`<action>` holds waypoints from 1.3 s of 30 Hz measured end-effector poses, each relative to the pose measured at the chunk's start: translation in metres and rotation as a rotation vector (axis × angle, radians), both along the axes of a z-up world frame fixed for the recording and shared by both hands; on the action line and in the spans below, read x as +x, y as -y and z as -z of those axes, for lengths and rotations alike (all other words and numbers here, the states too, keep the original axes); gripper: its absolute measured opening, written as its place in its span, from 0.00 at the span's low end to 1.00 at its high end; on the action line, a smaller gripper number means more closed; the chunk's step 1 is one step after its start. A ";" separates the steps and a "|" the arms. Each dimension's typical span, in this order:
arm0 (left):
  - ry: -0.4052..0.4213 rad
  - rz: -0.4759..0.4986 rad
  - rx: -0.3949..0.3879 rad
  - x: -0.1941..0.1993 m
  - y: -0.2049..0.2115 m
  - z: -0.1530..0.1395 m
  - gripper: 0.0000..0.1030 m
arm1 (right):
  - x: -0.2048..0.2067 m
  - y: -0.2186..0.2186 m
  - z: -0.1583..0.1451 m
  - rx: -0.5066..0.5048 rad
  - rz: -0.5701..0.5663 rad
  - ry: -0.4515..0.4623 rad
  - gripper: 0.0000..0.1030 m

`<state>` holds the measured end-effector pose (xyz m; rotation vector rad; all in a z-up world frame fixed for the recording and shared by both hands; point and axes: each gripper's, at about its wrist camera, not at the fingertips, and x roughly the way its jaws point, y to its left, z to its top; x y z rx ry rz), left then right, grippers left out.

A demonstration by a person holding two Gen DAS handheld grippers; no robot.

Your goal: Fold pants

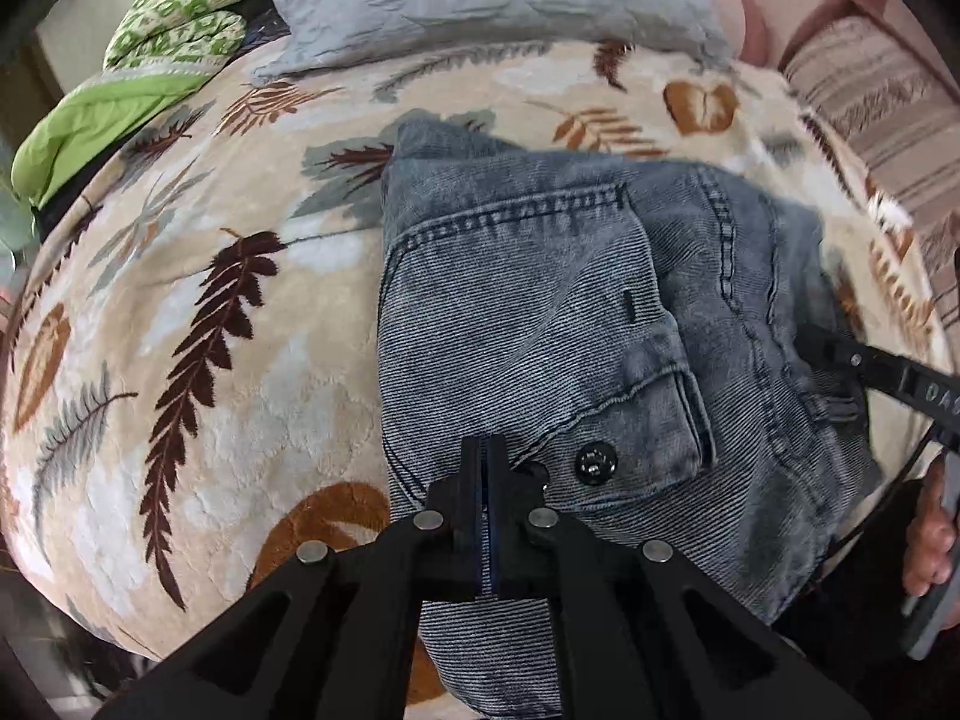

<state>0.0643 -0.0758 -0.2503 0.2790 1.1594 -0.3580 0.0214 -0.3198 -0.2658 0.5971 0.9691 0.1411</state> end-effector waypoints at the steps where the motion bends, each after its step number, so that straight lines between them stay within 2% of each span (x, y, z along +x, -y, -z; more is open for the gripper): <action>1: 0.004 -0.001 -0.001 0.000 -0.001 -0.003 0.00 | 0.001 0.001 0.006 0.021 0.010 -0.027 0.15; 3: 0.004 -0.013 -0.010 -0.001 -0.007 -0.012 0.01 | 0.000 0.000 -0.004 0.018 0.005 0.010 0.15; 7: 0.089 -0.026 -0.044 -0.004 -0.020 -0.041 0.01 | -0.009 -0.002 -0.030 -0.155 0.065 0.101 0.15; 9: 0.116 -0.006 -0.047 -0.007 -0.020 -0.050 0.03 | -0.014 -0.002 -0.043 -0.193 0.108 0.158 0.15; 11: 0.116 0.026 -0.049 -0.012 -0.015 -0.049 0.06 | -0.018 -0.002 -0.060 -0.244 0.129 0.238 0.15; 14: 0.098 0.075 -0.014 -0.016 -0.003 -0.033 0.08 | -0.008 -0.014 -0.076 -0.265 0.056 0.294 0.15; 17: 0.060 0.072 0.018 -0.016 0.002 -0.009 0.09 | 0.016 -0.032 -0.074 -0.293 -0.019 0.254 0.15; 19: 0.078 0.075 0.015 -0.016 0.002 -0.006 0.11 | 0.032 -0.043 -0.063 -0.300 -0.063 0.206 0.15; 20: 0.089 0.080 0.024 -0.016 0.002 -0.005 0.18 | 0.040 -0.046 -0.053 -0.298 -0.074 0.176 0.15; 21: 0.102 0.078 0.043 -0.014 0.002 -0.003 0.31 | 0.053 -0.046 -0.038 -0.294 -0.079 0.123 0.17; 22: 0.111 0.065 0.054 -0.014 0.000 -0.002 0.38 | 0.059 -0.045 -0.024 -0.291 -0.080 0.072 0.18; 23: 0.114 0.043 0.057 -0.011 -0.003 0.001 0.51 | 0.067 -0.039 -0.008 -0.254 -0.081 0.026 0.18; 24: 0.101 0.012 0.042 -0.007 -0.009 0.003 0.60 | 0.070 -0.033 -0.002 -0.212 -0.078 0.023 0.18; 26: 0.065 -0.032 0.001 -0.002 -0.018 0.004 0.66 | 0.073 -0.021 0.003 -0.134 -0.077 -0.001 0.19; 28: 0.028 -0.057 -0.031 0.000 -0.025 0.003 0.66 | 0.071 -0.014 0.005 -0.077 -0.081 -0.039 0.20; 30: 0.021 -0.068 -0.024 -0.001 -0.030 -0.001 0.65 | 0.061 -0.010 0.002 -0.042 -0.077 -0.043 0.20; 33: 0.032 -0.081 -0.052 -0.009 -0.043 -0.011 0.65 | 0.037 -0.008 -0.009 -0.045 -0.060 -0.018 0.22; 36: 0.065 -0.059 -0.066 -0.018 -0.048 -0.024 0.65 | 0.012 -0.018 -0.031 -0.044 -0.108 0.051 0.22; 39: 0.081 -0.016 -0.054 -0.030 -0.044 -0.028 0.65 | -0.009 -0.036 -0.043 -0.096 -0.172 0.075 0.22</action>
